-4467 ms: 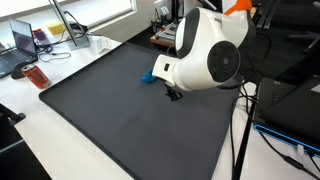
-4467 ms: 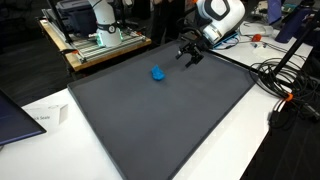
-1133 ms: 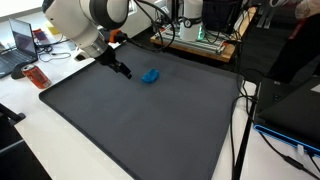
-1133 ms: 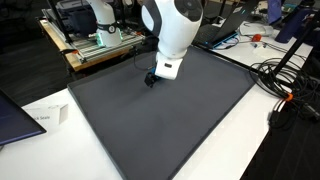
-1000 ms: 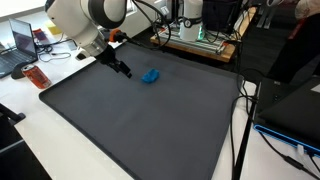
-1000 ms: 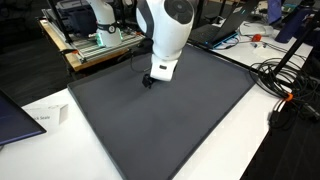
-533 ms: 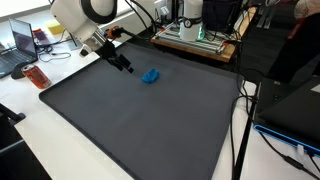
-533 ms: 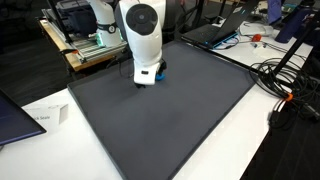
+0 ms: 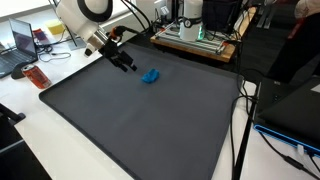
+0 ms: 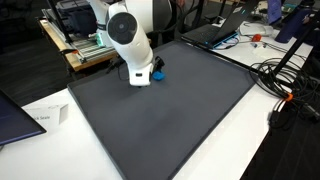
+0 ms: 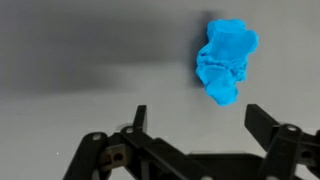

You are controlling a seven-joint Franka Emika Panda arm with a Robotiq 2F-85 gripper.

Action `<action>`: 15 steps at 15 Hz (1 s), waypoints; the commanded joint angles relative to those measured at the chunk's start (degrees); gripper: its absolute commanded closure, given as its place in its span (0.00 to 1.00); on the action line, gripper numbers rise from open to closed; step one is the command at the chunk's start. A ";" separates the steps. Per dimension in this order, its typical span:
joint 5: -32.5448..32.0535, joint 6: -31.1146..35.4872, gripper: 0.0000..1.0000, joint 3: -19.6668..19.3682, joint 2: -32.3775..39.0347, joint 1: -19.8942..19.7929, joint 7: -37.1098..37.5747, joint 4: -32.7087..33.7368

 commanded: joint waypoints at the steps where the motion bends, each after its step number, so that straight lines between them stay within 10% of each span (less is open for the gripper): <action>1: 4.26 0.44 0.00 1.23 -2.33 -2.15 -4.69 -3.32; 15: 21.25 7.09 0.00 -0.18 -8.85 -5.51 -21.03 -16.72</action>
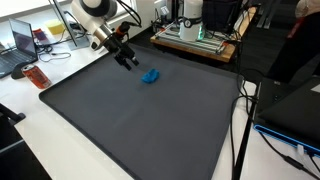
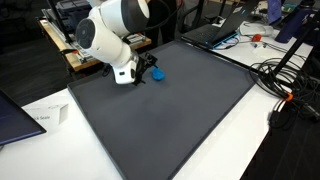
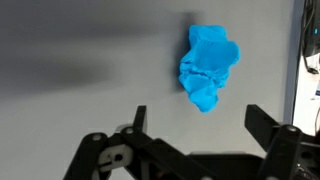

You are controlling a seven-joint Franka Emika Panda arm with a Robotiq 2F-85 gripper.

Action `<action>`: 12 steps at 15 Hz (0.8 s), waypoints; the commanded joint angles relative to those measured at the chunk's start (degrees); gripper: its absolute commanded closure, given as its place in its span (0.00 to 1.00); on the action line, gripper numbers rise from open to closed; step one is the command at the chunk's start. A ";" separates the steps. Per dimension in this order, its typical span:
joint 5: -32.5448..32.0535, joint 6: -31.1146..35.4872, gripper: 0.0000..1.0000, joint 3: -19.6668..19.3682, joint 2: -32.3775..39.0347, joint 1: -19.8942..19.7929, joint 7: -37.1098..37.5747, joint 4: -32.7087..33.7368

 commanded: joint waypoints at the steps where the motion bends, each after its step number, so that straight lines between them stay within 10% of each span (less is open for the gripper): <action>1: 7.06 3.81 0.00 -0.62 -4.72 -0.19 -6.89 -7.34; 12: 25.61 10.40 0.00 -5.73 -11.50 2.59 -18.45 -19.39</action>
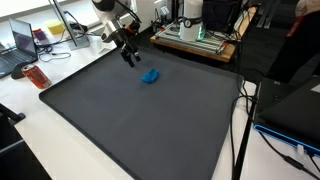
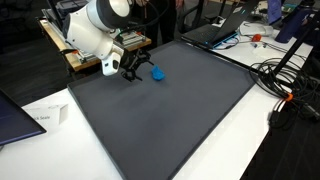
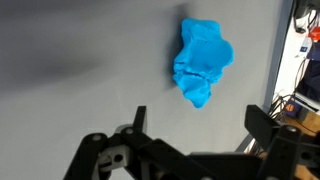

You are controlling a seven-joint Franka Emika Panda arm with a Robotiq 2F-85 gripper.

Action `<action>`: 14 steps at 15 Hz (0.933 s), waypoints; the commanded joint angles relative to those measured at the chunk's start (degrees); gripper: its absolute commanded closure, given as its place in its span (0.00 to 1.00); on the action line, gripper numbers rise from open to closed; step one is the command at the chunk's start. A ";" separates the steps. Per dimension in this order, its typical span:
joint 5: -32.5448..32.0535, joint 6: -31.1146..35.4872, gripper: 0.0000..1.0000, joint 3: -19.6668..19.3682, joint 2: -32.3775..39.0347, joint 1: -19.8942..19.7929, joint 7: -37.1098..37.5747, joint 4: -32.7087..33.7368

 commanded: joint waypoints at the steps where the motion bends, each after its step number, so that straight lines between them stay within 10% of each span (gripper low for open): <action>1: 5.93 2.27 0.00 -2.41 -4.11 2.14 -4.02 -5.20; 14: 15.68 12.68 0.00 -5.41 -14.60 9.04 -7.30 -17.05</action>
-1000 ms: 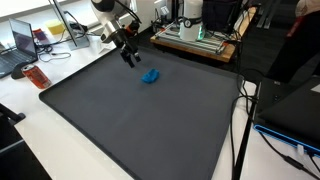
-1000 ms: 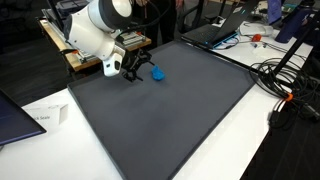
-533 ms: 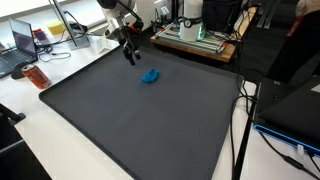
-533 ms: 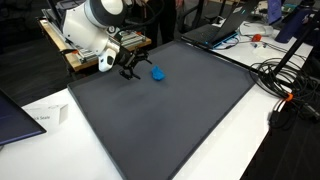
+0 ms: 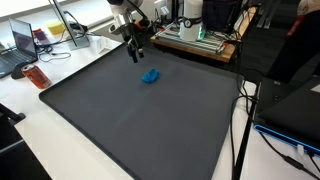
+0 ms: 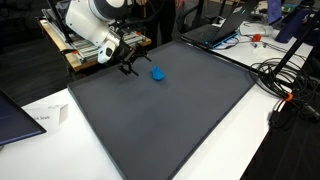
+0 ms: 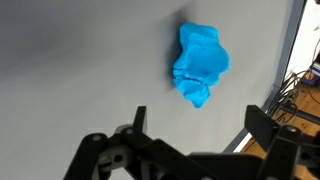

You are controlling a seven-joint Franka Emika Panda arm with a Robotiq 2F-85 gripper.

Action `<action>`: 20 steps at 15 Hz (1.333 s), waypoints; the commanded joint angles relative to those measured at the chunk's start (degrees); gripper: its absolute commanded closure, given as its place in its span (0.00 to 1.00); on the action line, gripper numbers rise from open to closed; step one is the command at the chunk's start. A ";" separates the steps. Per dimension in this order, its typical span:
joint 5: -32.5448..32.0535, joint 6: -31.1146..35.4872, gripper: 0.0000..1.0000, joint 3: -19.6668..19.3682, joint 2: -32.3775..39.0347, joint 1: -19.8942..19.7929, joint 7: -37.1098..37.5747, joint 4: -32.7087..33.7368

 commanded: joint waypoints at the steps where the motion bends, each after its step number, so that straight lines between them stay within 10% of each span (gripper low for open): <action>1: 2.43 5.03 0.00 -0.60 -7.35 3.17 -0.66 -6.35; 20: -19.18 18.11 0.00 3.42 -18.85 11.15 41.35 -15.65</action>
